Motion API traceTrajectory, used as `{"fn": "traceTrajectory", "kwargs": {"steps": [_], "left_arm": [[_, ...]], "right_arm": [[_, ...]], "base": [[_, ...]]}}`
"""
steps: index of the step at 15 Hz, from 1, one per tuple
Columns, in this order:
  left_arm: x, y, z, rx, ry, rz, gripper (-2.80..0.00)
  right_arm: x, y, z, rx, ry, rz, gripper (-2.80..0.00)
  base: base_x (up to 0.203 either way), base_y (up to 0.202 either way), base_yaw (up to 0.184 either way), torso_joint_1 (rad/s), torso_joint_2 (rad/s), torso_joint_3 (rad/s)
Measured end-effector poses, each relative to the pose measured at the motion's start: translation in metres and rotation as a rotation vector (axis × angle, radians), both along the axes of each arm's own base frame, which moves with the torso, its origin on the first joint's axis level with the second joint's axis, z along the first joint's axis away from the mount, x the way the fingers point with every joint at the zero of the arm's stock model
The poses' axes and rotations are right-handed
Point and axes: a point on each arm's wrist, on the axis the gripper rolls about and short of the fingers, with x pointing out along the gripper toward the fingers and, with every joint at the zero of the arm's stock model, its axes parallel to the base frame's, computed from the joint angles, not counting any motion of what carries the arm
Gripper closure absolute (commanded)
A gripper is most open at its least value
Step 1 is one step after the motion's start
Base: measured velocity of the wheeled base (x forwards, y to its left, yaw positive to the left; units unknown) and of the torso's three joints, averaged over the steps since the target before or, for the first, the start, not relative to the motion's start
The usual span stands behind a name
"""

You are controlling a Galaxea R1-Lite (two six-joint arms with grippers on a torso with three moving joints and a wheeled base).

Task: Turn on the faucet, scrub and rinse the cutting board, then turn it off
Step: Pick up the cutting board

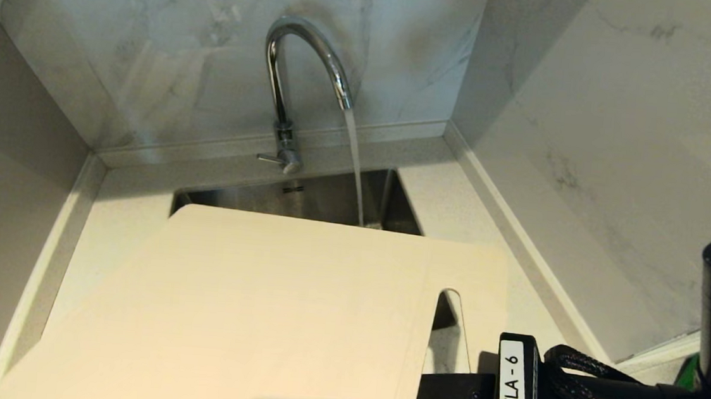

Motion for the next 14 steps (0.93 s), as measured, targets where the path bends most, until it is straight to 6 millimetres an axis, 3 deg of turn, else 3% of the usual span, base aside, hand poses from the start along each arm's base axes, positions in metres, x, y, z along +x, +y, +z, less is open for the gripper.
{"fn": "traceTrajectory", "kwargs": {"steps": [5, 14], "left_arm": [[0.000, 0.000, 0.000, 0.000, 0.000, 0.000, 0.00], [0.000, 0.000, 0.000, 0.000, 0.000, -0.001, 0.00]], "right_arm": [[0.023, -0.008, 0.010, -0.089, -0.064, -0.009, 0.00], [0.045, 0.001, 0.014, -0.289, -0.112, 0.108, 0.00]], "base": [[0.000, 0.000, 0.000, 0.000, 0.00, 0.000], [0.000, 0.000, 0.000, 0.000, 0.00, 0.000]]}}
